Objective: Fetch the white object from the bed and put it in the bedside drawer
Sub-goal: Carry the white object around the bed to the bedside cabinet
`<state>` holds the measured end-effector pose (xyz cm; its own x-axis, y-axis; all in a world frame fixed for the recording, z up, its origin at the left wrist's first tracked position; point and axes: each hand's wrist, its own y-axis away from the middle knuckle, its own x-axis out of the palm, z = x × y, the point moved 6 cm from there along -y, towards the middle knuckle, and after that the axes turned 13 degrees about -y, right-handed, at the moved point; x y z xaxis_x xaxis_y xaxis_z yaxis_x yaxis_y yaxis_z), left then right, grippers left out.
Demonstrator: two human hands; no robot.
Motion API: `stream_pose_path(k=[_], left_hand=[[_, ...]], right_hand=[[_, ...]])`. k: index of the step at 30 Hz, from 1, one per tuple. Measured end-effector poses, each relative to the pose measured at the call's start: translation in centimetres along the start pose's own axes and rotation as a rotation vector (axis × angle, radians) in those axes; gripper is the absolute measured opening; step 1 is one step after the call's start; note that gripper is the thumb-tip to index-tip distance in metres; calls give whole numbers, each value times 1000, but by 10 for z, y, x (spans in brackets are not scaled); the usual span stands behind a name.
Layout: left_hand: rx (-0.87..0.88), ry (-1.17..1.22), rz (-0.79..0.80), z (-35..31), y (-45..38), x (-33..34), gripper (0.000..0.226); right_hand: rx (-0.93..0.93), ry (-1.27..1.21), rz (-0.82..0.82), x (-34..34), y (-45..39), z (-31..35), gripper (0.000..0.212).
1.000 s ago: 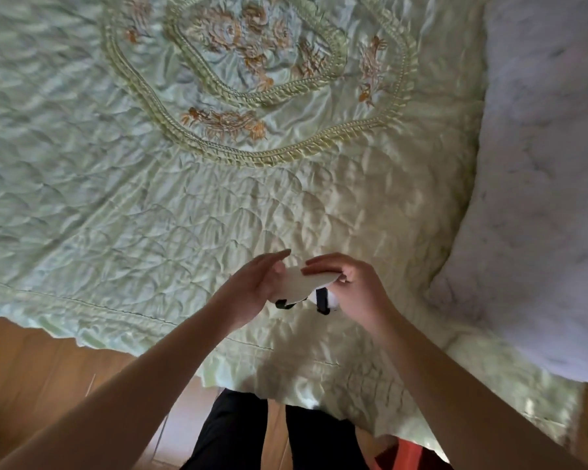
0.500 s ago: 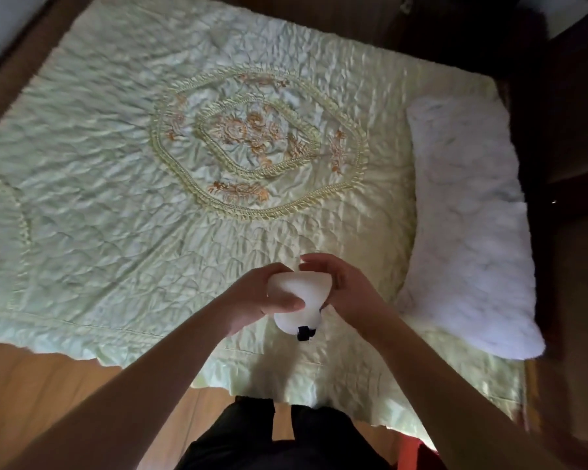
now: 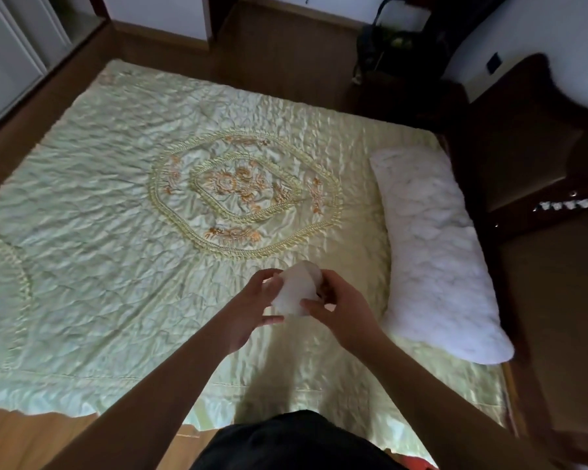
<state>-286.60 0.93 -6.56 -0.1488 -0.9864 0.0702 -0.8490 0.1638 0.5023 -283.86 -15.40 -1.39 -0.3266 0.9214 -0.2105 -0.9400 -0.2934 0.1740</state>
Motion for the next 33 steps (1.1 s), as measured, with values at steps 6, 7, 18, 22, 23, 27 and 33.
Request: stream_pose_path(k=[6, 7, 18, 22, 23, 27, 33], left_hand=[[-197, 146, 97, 2, 10, 5, 64], [-190, 142, 122, 1, 12, 8, 61], [-72, 131, -57, -1, 2, 16, 45], [9, -92, -30, -3, 0, 38, 51], [25, -161, -24, -5, 0, 45, 48], [67, -309, 11, -11, 2, 76, 37], [216, -626, -207, -19, 13, 95, 28]], right_hand=[[-712, 601, -35, 3, 19, 30, 34], [-761, 642, -30, 7, 23, 29, 29], [-471, 352, -80, -1, 53, 3, 61], [130, -228, -256, -27, 53, -33, 80], [227, -390, -198, -27, 53, -44, 71], [279, -712, -63, -29, 61, -58, 39], [29, -343, -166, -66, 84, -53, 29]])
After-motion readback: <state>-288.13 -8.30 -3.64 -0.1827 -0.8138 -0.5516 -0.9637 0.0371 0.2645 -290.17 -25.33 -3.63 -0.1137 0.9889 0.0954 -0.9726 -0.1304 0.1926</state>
